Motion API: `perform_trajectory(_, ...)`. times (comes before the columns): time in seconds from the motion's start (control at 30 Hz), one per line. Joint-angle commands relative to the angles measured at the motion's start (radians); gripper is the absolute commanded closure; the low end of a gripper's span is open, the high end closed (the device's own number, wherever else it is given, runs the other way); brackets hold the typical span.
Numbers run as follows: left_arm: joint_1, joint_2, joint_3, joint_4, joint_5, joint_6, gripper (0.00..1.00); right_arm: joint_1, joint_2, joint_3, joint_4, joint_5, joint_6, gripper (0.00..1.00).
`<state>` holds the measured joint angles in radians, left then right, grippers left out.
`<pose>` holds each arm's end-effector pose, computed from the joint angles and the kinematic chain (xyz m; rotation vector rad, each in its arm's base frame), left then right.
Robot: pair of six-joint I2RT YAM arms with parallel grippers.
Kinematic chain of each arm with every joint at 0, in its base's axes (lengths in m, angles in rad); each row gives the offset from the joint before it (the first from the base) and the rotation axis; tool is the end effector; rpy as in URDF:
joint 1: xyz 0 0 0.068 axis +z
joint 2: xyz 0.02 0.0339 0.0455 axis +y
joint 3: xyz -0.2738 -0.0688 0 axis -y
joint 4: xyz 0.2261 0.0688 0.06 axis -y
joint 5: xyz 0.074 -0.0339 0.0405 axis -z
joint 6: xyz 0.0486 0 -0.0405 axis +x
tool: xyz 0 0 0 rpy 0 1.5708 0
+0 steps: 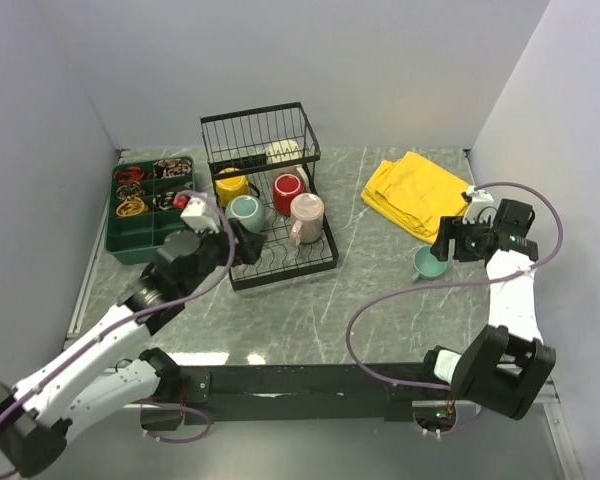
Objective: Load the cups into the dish rack
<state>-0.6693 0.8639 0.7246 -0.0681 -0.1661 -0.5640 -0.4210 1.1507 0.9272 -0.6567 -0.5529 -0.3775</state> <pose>0.1569 -0.1139 0.3246 -0.0272 1.8360 -0.7353 0.2072 -0.0648 0.2830 -0.1839 2.2948 0.2784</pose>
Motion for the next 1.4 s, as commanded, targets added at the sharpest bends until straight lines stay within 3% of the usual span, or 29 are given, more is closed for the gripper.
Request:
perform_trajectory(0.0,0.022,-0.127,-0.060,-0.061,0.094,-0.100,0.04,-0.007,0.095,0.008,0.078,0.214,0.012,0.21)
perform_trajectory(0.4,0.028,-0.399,-0.212,-0.061,0.175,-0.333,0.04,-0.005,0.420,0.094,0.101,0.203,0.064,0.40)
perform_trajectory(0.57,0.030,-0.417,-0.258,0.007,0.232,-0.413,0.04,-0.001,0.498,0.133,0.072,0.153,0.075,0.53)
perform_trajectory(0.73,0.031,-0.396,-0.309,0.178,0.321,-0.534,0.04,0.001,0.509,0.127,0.059,0.123,0.062,0.72)
perform_trajectory(0.77,0.033,-0.382,-0.327,0.212,0.333,-0.560,0.04,-0.001,0.509,0.124,0.054,0.119,0.060,0.85)
perform_trajectory(0.83,0.039,-0.358,-0.341,0.343,0.376,-0.638,0.04,-0.001,0.504,0.127,0.034,0.093,0.045,1.00)
perform_trajectory(1.0,0.043,-0.152,-0.343,0.644,0.502,-0.789,0.04,-0.001,0.439,0.131,-0.009,0.004,0.017,1.00)
perform_trajectory(1.2,0.043,0.134,-0.297,1.033,0.621,-1.002,0.02,-0.002,0.268,0.194,-0.107,-0.318,0.000,1.00)
perform_trajectory(1.3,0.036,0.276,-0.214,1.140,0.703,-1.072,0.01,-0.002,0.164,0.219,-0.029,-0.485,0.081,1.00)
perform_trajectory(1.37,0.025,0.374,-0.134,1.195,0.740,-1.105,0.01,-0.001,0.080,0.211,0.138,-0.604,0.202,1.00)
